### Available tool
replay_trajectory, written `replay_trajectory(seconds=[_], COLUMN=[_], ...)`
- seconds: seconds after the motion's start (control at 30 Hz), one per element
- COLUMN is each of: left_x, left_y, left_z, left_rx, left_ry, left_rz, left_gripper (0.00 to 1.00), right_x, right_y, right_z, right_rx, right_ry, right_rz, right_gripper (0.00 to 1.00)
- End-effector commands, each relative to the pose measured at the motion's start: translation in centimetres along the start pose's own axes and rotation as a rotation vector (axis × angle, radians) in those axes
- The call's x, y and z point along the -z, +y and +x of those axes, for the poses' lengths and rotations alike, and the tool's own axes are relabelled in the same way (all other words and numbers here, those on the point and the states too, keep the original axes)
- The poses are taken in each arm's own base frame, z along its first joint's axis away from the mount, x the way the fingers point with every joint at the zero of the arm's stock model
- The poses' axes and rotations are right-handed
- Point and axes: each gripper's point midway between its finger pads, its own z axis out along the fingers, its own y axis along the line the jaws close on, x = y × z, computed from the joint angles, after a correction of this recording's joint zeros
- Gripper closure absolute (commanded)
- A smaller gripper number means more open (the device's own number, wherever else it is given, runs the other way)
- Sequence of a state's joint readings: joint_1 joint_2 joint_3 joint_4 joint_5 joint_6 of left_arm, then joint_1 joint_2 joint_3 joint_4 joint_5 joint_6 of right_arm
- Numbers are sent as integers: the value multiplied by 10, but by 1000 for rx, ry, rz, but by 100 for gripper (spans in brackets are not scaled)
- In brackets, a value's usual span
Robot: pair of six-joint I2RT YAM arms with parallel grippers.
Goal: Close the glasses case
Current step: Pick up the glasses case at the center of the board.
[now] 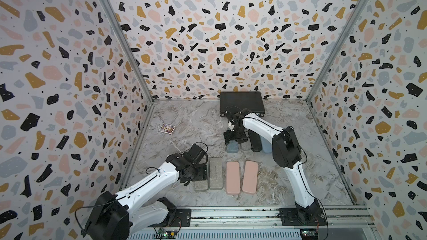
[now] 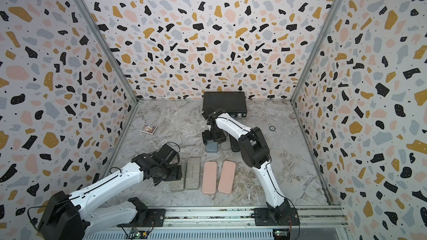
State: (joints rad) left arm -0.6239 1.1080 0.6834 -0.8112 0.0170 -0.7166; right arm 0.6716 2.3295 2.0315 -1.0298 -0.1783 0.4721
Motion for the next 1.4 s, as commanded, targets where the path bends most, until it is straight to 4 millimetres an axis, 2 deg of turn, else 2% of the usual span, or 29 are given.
replay_trajectory(seconds=[0.0, 0.23, 0.43, 0.67, 0.93, 1.17, 1.37], left_x=[7, 7, 7, 12, 19, 29, 37], left_y=[1, 3, 2, -6, -9, -10, -8], left_z=[-2, -1, -2, -9, -13, -17, -22], left_rx=[-7, -6, -3, 17, 25, 43, 48], left_ry=[-19, -20, -18, -36, -53, -87, -118], left_rz=[-3, -5, -6, 30, 38, 52, 48], left_gripper=[13, 13, 13, 13, 13, 13, 13], right_x=[4, -9, -12, 2, 42, 96, 141], right_y=[0, -7, -10, -2, 18, 30, 26], right_z=[-4, -8, -8, -12, -13, -9, 4], right_rx=[-10, -12, -15, 3, 49, 84, 95], right_ry=[2, 18, 20, -8, -75, -170, -250], right_rz=[18, 58, 76, 42, -53, -108, -95], right_gripper=[14, 18, 32, 48, 57, 60, 61])
